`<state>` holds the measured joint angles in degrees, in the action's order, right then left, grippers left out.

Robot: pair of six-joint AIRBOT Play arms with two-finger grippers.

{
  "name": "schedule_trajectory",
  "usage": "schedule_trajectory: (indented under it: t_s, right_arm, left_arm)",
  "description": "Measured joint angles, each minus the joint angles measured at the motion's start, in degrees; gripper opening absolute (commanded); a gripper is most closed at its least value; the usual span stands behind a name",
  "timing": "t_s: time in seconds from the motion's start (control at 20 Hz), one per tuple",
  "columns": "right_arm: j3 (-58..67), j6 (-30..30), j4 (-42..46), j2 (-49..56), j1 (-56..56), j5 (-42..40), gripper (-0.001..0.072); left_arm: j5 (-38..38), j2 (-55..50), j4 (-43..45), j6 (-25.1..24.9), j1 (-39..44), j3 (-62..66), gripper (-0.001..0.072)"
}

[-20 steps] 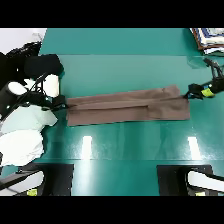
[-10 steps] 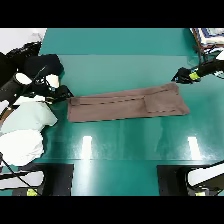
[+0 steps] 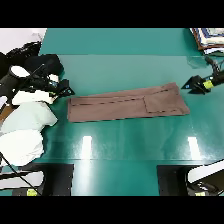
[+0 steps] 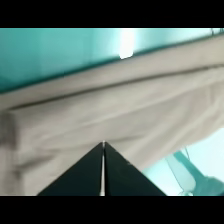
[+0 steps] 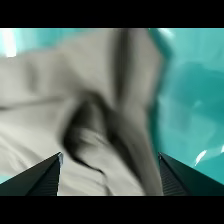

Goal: Fold the shirts.

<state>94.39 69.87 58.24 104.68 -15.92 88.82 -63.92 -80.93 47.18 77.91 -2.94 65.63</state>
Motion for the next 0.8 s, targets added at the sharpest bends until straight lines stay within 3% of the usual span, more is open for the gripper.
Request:
schedule_trajectory:
  t_s: [0.65, 0.75, 0.8]
  right_arm:
    - [-1.42, -8.85, -10.80, 9.49, -0.48, 6.25, 0.0674]
    - [-1.40, -9.31, -11.30, 9.94, 0.59, 6.49, 0.0564]
    - [-1.40, -9.51, -11.34, 10.14, 1.05, 6.47, 0.0409]
  left_arm:
    - [1.14, -0.07, -1.25, 0.76, 12.68, 0.20, 0.0026]
    - [1.64, -0.07, -1.20, 1.18, 13.75, 0.20, 0.0025]
    - [1.92, -0.09, -1.20, 1.29, 14.45, 0.20, 0.0026]
